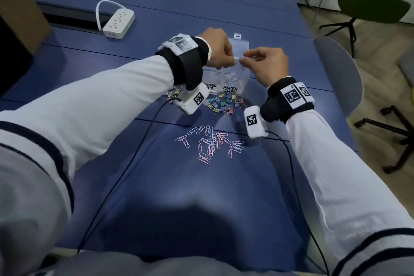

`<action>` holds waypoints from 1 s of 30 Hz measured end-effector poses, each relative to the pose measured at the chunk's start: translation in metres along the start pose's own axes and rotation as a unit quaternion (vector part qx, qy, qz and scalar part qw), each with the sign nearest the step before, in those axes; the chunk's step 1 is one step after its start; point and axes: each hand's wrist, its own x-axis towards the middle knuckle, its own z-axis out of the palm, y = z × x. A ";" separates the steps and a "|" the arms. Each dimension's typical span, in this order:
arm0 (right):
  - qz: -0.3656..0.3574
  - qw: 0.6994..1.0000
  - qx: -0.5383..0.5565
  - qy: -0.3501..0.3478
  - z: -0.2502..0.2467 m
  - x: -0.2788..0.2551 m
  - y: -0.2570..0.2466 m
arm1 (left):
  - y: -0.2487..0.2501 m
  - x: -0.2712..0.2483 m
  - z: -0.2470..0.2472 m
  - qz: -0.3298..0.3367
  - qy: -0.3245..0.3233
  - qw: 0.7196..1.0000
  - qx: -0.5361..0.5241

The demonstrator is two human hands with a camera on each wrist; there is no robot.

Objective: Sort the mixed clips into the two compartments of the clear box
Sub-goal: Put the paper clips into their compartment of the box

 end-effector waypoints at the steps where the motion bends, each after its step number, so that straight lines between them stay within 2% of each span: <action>1: -0.011 1.000 -0.003 0.002 -0.004 -0.004 0.002 | -0.001 -0.006 -0.005 0.008 0.008 1.000 0.003; 4: -0.059 0.998 -0.008 -0.009 -0.022 -0.026 0.006 | -0.005 -0.038 -0.020 0.048 0.035 0.998 0.024; 5: -0.076 0.996 -0.021 -0.029 -0.029 -0.037 0.007 | -0.008 -0.052 -0.023 0.063 0.026 0.997 0.032; 7: -0.099 0.987 -0.071 -0.104 -0.037 -0.065 0.011 | -0.021 -0.082 -0.021 0.095 -0.046 0.993 0.053; 10: -0.120 0.949 -0.170 -0.239 -0.037 -0.106 0.016 | -0.045 -0.117 0.001 0.108 -0.183 0.973 0.093; 12: -0.127 0.922 -0.217 -0.294 -0.034 -0.124 0.018 | -0.057 -0.129 0.018 0.091 -0.224 0.964 0.107; 14: -0.131 0.899 -0.258 -0.327 -0.029 -0.133 0.017 | -0.063 -0.135 0.031 0.084 -0.237 0.963 0.100; 17: -0.127 0.889 -0.288 -0.331 -0.020 -0.136 0.014 | -0.063 -0.134 0.042 0.086 -0.223 0.968 0.072; 25: -0.119 0.897 -0.259 -0.337 0.005 -0.136 -0.007 | -0.047 -0.123 0.055 0.116 -0.207 0.971 0.040; 30: -0.136 0.899 -0.281 -0.307 0.003 -0.137 -0.007 | -0.053 -0.130 0.049 0.112 -0.181 0.977 0.029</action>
